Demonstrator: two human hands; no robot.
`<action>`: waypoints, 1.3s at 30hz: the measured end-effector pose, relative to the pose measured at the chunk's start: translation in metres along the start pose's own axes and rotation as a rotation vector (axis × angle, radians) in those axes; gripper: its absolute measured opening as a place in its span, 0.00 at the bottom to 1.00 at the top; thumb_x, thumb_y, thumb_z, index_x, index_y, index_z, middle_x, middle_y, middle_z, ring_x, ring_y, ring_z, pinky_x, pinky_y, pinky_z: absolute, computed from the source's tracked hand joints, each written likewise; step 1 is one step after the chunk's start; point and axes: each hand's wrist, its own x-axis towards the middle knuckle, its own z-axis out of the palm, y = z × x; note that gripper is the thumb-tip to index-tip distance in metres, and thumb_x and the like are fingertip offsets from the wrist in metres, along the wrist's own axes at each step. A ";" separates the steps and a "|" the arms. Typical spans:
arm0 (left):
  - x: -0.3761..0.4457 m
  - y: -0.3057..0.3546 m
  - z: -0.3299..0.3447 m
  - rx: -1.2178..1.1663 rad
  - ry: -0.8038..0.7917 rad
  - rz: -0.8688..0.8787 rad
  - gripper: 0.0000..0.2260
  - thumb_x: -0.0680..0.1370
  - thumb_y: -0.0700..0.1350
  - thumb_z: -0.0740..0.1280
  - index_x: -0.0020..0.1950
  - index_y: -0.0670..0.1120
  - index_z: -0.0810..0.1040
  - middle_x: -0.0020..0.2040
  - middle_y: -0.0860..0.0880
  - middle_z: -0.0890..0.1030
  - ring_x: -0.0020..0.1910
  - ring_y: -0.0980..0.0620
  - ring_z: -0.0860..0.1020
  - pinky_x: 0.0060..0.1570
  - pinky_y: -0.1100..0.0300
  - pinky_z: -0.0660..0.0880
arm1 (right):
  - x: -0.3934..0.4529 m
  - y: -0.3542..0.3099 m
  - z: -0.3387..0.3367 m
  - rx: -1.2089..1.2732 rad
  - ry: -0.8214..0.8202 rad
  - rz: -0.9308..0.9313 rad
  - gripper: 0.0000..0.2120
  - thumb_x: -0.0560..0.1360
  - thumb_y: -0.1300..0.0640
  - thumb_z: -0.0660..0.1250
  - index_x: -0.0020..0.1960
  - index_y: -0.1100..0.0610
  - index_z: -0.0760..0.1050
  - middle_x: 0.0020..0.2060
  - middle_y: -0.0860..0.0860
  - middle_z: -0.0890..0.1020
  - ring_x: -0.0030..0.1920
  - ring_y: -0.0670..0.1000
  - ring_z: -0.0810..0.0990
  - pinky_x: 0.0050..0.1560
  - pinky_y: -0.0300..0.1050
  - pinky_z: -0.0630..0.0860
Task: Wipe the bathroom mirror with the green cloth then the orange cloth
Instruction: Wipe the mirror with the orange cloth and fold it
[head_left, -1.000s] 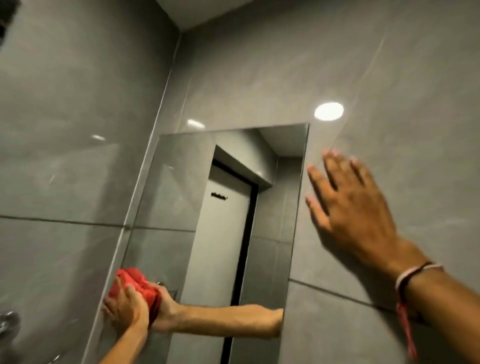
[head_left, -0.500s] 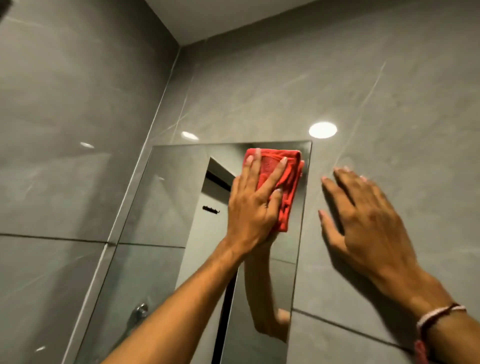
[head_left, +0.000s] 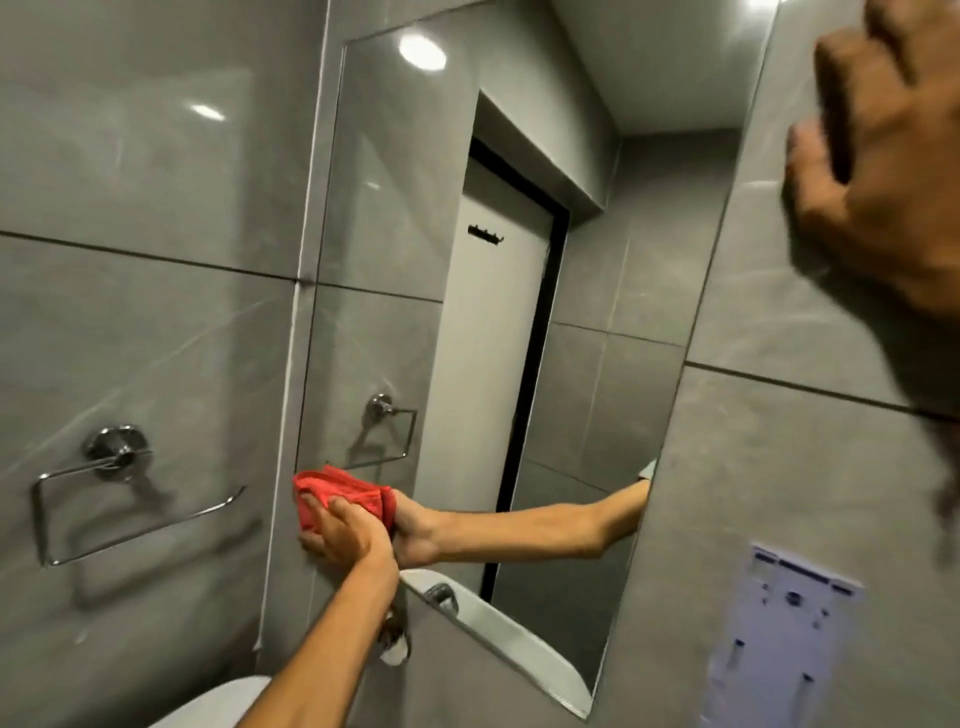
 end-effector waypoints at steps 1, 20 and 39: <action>-0.009 0.011 0.003 -0.012 0.009 -0.003 0.23 0.84 0.50 0.53 0.80 0.54 0.60 0.80 0.34 0.58 0.78 0.33 0.59 0.78 0.42 0.52 | 0.001 -0.001 -0.006 0.014 0.022 -0.003 0.25 0.82 0.41 0.51 0.74 0.53 0.63 0.74 0.62 0.67 0.71 0.68 0.68 0.75 0.65 0.64; -0.182 0.216 0.053 -0.019 -0.368 1.616 0.26 0.83 0.57 0.54 0.81 0.60 0.55 0.84 0.46 0.49 0.83 0.48 0.47 0.79 0.40 0.55 | -0.019 -0.011 -0.023 -0.161 -0.118 0.003 0.33 0.82 0.41 0.49 0.83 0.52 0.53 0.83 0.61 0.55 0.83 0.61 0.54 0.81 0.64 0.52; -0.162 0.018 -0.004 -0.050 -0.148 0.095 0.24 0.85 0.50 0.55 0.81 0.53 0.57 0.82 0.34 0.51 0.82 0.39 0.50 0.79 0.50 0.46 | -0.091 -0.014 -0.027 -0.114 -0.194 -0.034 0.36 0.80 0.33 0.47 0.84 0.47 0.46 0.84 0.60 0.46 0.84 0.63 0.45 0.79 0.73 0.48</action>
